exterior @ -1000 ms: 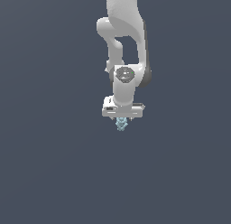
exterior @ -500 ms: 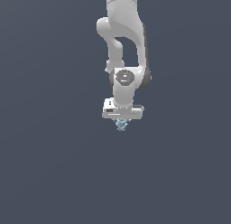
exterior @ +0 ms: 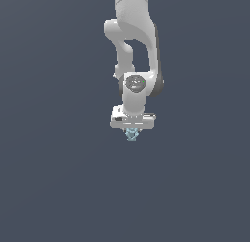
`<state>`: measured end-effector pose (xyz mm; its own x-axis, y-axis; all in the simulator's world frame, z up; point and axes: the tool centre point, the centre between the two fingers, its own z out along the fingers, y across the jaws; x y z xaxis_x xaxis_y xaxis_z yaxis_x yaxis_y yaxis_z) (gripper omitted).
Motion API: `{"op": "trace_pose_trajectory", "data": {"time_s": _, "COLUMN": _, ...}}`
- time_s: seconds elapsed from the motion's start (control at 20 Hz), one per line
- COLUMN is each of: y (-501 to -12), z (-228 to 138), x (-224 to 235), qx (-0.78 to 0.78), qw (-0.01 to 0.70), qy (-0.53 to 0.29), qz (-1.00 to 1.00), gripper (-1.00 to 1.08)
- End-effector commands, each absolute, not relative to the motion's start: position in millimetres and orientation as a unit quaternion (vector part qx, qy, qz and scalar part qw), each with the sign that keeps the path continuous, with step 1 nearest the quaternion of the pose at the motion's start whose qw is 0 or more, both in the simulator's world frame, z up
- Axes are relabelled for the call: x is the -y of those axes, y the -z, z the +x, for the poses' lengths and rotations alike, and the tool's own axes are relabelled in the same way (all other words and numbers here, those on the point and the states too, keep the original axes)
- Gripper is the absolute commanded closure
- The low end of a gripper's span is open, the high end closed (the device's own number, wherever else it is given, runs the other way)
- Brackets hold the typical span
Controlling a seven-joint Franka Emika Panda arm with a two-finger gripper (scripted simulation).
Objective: Pick up the object and move it to a goal position.
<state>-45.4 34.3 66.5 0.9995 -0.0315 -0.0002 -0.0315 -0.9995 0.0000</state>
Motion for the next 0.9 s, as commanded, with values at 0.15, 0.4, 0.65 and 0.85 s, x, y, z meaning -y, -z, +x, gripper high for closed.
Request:
{"op": "trace_pose_trajectory", "data": {"time_s": 0.15, "y": -82.6, "z": -42.2, "x": -38.7, "qx": 0.016, "qw": 0.000, "qy": 0.000, "qz": 1.000, "gripper": 1.08}}
{"op": "trace_pose_trajectory", "data": {"time_s": 0.4, "y": -111.9, "z": -36.8, "x": -46.5, "qx": 0.016, "qw": 0.000, "qy": 0.000, "qz": 1.000, "gripper": 1.08}}
{"op": "trace_pose_trajectory", "data": {"time_s": 0.65, "y": -153.9, "z": -29.0, "x": -57.7, "qx": 0.016, "qw": 0.000, "qy": 0.000, "qz": 1.000, "gripper": 1.08}}
{"op": "trace_pose_trajectory", "data": {"time_s": 0.85, "y": -194.5, "z": -21.3, "x": -68.5, "qx": 0.016, "qw": 0.000, "qy": 0.000, "qz": 1.000, "gripper": 1.08}}
